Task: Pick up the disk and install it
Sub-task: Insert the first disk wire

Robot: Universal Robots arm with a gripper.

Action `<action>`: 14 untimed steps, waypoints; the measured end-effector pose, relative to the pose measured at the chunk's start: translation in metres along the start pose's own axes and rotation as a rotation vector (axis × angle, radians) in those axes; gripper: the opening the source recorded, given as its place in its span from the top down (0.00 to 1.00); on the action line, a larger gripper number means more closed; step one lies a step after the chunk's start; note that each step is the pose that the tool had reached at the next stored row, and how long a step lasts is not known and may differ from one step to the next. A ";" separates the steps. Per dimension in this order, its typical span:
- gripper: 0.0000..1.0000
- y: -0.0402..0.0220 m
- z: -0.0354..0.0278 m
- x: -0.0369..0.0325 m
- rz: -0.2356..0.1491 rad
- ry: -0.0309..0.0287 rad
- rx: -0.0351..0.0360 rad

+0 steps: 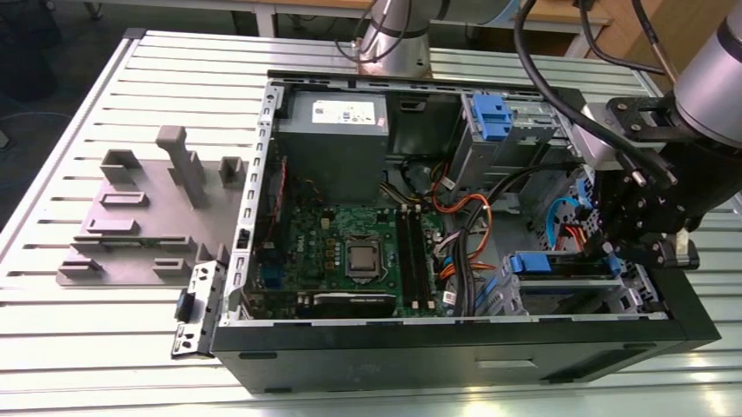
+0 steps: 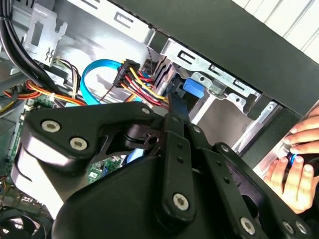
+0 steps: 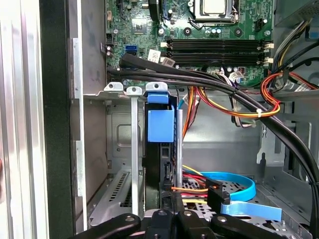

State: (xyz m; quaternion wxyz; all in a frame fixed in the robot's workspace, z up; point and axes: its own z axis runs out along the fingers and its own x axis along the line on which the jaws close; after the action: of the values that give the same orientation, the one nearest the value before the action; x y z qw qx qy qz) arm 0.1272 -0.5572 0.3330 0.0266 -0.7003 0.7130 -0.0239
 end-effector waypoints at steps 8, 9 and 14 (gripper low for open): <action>0.89 -0.0004 -0.0044 -0.0001 0.000 -0.0055 -0.0003; 0.89 -0.0005 -0.0055 0.0000 0.000 -0.0055 -0.0004; 0.89 -0.0006 -0.0081 -0.0001 0.000 -0.0060 -0.0004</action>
State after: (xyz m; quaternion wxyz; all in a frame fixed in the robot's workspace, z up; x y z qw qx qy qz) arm 0.1273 -0.5571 0.3411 0.0286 -0.7002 0.7131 -0.0216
